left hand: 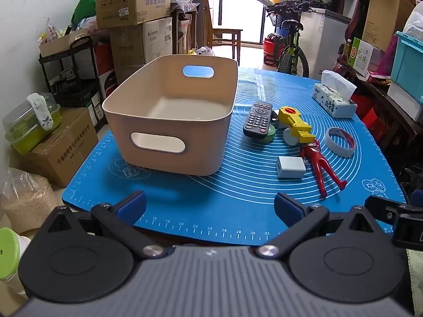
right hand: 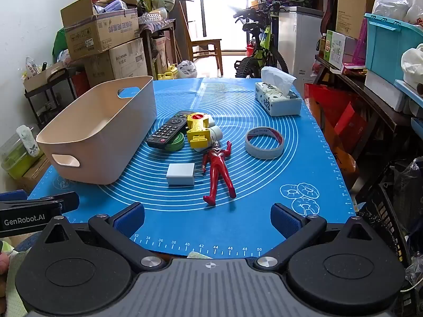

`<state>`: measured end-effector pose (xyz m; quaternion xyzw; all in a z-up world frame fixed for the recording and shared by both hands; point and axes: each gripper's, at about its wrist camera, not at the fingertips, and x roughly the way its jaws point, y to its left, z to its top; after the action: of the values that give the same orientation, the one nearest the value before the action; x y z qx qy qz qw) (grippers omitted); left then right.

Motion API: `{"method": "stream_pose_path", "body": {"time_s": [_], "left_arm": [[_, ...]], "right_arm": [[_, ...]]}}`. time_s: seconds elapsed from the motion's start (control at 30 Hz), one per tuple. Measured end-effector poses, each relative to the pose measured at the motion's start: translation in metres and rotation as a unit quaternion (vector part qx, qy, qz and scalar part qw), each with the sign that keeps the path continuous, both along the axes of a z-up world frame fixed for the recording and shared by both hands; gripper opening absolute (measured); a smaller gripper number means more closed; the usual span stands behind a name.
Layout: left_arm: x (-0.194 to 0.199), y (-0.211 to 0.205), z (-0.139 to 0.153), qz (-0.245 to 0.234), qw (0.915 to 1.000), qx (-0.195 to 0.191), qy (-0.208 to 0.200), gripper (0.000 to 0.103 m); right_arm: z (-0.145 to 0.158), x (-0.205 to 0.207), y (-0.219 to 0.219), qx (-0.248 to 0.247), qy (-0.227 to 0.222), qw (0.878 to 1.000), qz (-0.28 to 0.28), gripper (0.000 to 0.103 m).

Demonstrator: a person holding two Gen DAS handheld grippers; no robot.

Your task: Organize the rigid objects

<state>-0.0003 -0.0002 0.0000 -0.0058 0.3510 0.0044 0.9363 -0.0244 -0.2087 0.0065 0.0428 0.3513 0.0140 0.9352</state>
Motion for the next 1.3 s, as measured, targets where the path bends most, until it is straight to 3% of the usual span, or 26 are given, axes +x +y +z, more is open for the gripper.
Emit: {"method": "stream_pose_path", "body": {"time_s": [1.3], "left_arm": [[0.0001,-0.0007,0.0001,0.001,1.0,0.002,0.005,0.101]], "right_arm": [[-0.0012,0.001,0.0005,-0.002,0.0,1.0,0.0,0.101]]}}
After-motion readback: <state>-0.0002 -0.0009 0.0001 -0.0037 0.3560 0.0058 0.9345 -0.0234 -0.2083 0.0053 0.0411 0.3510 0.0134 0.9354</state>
